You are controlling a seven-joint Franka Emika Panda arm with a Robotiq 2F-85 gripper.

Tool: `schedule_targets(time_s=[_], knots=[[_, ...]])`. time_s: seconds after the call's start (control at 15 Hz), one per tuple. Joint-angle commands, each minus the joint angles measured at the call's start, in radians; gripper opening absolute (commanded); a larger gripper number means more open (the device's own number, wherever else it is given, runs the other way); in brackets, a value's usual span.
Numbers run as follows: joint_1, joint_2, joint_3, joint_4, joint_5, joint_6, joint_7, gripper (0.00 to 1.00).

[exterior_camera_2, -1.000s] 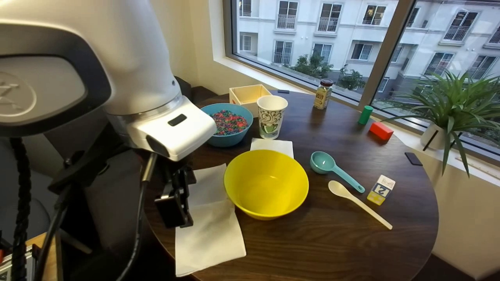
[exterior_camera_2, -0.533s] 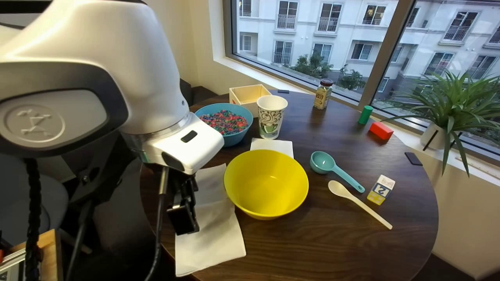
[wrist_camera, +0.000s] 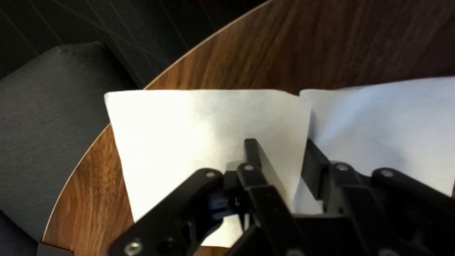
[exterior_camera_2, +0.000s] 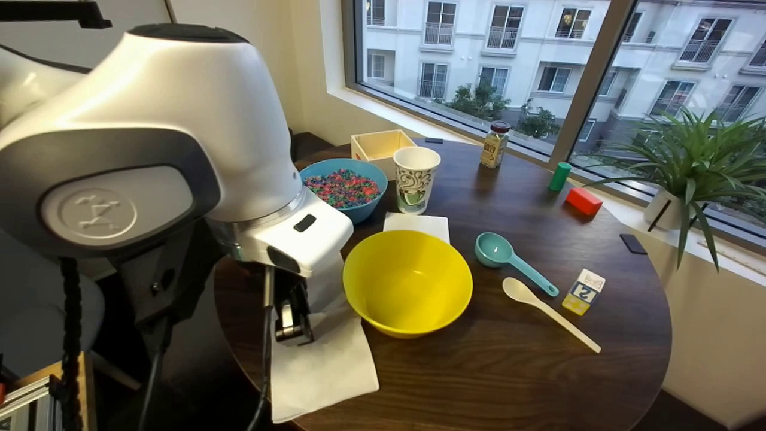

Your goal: Move the yellow bowl to the right, use the tissue to wipe the inside of the yellow bowl

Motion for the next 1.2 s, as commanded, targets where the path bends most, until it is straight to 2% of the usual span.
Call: schedule_targets(time_s=[0.0,0.07,0.47,1.13], knots=[[0.026,0.000,-0.010,-0.003,0.031,-0.007,-0.025,0.04],[0.035,-0.013,-0.010,-0.004,0.042,-0.020,-0.030,0.00],[0.071,-0.118,-0.011,-0.008,0.086,-0.161,-0.062,0.00],[0.040,-0.355,0.003,0.035,0.044,-0.275,-0.044,0.00]])
